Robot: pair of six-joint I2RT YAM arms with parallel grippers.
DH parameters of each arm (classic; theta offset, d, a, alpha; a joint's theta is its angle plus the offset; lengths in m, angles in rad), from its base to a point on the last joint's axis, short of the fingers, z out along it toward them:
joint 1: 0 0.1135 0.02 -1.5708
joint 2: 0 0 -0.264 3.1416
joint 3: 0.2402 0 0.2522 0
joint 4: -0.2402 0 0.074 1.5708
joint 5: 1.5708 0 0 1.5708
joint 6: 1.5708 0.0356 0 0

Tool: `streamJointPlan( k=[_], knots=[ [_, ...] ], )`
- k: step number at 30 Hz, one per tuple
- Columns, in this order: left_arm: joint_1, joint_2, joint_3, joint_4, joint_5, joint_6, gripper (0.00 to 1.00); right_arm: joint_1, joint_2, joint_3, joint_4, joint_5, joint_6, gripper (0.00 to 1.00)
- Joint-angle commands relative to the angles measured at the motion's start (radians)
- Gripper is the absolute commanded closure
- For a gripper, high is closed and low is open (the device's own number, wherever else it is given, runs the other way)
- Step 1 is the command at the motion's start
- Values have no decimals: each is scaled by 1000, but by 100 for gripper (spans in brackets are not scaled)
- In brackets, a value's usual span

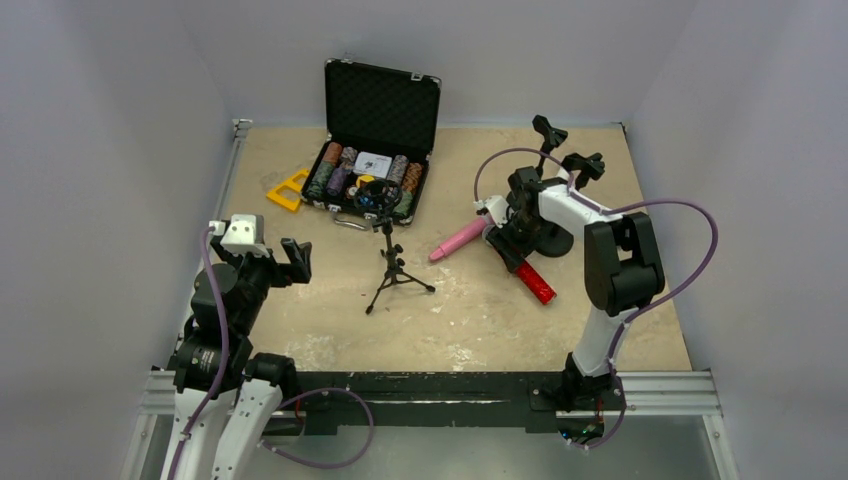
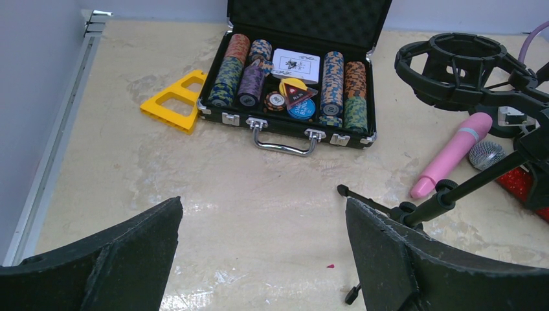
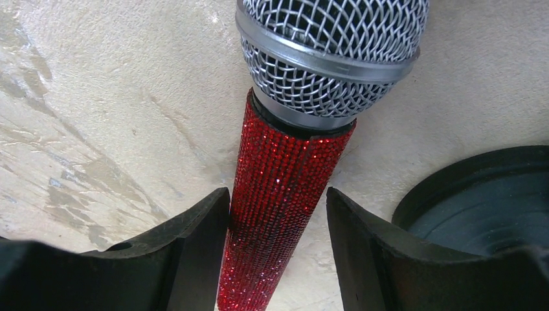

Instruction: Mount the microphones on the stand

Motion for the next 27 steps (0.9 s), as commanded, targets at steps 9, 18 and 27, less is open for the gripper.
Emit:
streamJointPlan(
  k=[9, 18, 27],
  knots=[
    [-1, -7, -1, 48, 13, 20, 0, 5, 5, 55, 3, -5, 12, 40],
    [-1, -6, 0, 46, 13, 21, 0, 6, 25, 88, 2, -9, 26, 40],
    [-1, -7, -1, 46, 14, 23, 0, 13, 50, 110, 0, 19, 39, 39]
  ],
)
